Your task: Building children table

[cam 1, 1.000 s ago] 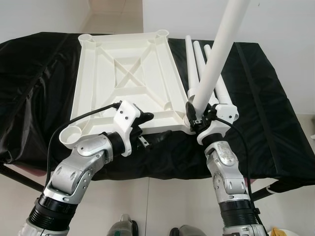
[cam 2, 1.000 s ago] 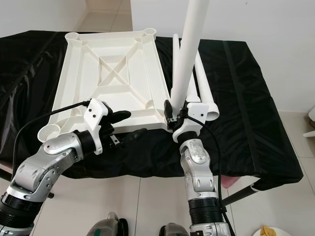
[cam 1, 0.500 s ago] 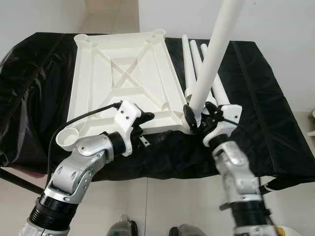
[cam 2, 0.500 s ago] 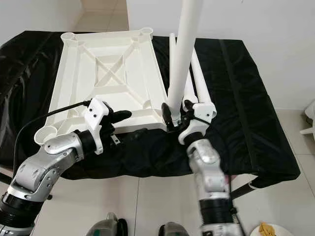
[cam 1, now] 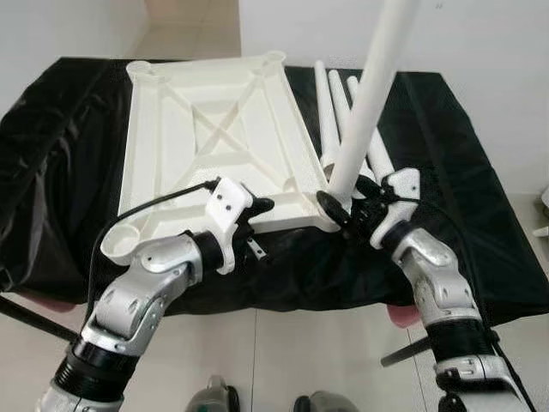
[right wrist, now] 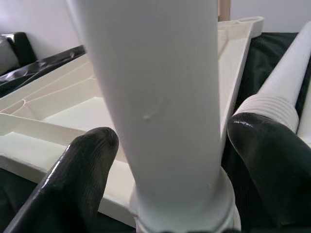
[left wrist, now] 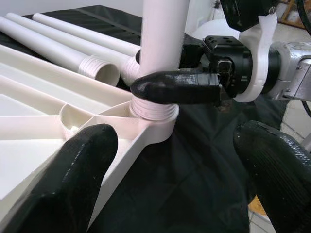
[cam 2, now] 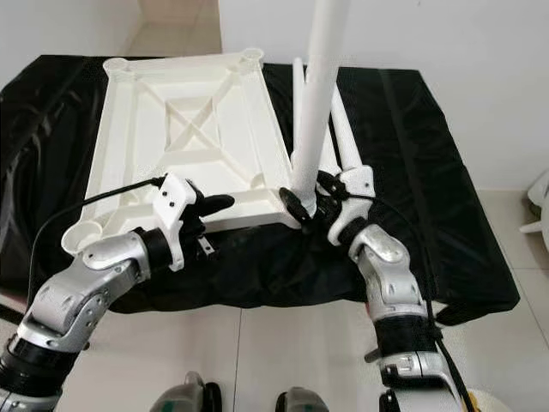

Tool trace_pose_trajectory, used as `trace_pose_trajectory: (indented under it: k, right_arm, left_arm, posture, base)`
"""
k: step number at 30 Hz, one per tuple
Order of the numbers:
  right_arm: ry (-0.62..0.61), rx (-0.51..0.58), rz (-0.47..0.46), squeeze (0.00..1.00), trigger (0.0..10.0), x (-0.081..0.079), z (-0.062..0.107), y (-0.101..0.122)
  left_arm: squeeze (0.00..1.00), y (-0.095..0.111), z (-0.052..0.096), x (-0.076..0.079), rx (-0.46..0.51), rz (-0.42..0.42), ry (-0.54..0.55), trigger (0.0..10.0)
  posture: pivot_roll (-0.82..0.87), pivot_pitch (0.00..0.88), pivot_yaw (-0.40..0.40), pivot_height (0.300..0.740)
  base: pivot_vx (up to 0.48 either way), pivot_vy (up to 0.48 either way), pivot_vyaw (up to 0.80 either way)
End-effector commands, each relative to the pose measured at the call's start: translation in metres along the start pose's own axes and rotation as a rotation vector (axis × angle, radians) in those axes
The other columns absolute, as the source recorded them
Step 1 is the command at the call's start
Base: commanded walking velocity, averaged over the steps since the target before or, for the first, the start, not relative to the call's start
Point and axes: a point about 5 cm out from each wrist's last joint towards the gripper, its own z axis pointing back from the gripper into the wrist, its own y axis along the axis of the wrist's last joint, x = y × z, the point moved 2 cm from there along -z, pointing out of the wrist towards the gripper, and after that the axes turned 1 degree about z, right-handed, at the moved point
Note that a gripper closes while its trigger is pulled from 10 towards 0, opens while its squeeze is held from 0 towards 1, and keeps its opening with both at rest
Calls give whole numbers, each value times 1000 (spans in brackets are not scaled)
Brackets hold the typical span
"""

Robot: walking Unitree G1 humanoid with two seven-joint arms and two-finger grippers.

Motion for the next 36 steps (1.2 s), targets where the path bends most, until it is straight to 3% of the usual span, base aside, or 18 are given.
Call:
trace_pose_trajectory:
  k: [1,7,8,9,10,24,25,30,36]
  right_arm:
    - [21,-1,2,0,10000,-1,-4,-2]
    - [29,16,0,0,10000,2,-11,1]
    - [31,21,2,0,4667,4,-12,2]
    - [31,21,2,0,4667,4,-12,2]
    - [40,31,-1,0,0,7,-12,2]
    - [65,36,-5,0,0,8,-4,-3]
    - [56,34,-3,0,10000,6,-3,-3]
    - [22,49,-9,0,10000,2,0,-3]
    - [-106,82,-17,0,10000,1,4,2]
  left_arm:
    - [0,-2,0,4,-10,-11,-54,10000]
    - [0,-2,0,4,-13,-13,-55,10000]
    - [0,-2,0,4,-14,-15,-55,10000]
    - [0,-2,0,4,-14,-15,-55,10000]
    - [0,-4,1,5,-19,-15,-57,10000]
    - [0,-6,2,8,-30,-11,-65,10000]
    - [0,-7,2,8,-30,-11,-67,10000]
    - [0,-7,3,10,-30,-10,-71,10000]
    - [0,-7,3,12,-30,-5,-75,10000]
  posture:
    - [-19,68,19,740]
    - [-11,59,16,740]
    - [-9,59,16,740]
    - [-9,59,16,740]
    - [-8,58,15,740]
    - [-12,60,15,740]
    - [-14,61,14,740]
    - [-17,66,12,740]
    - [-21,72,11,740]
  base:
    - [0,0,0]
    - [0,0,0]
    - [0,0,0]
    - [0,0,0]
    - [0,0,0]
    - [0,0,0]
    - [0,0,0]
    - [0,0,0]
    - [0,0,0]
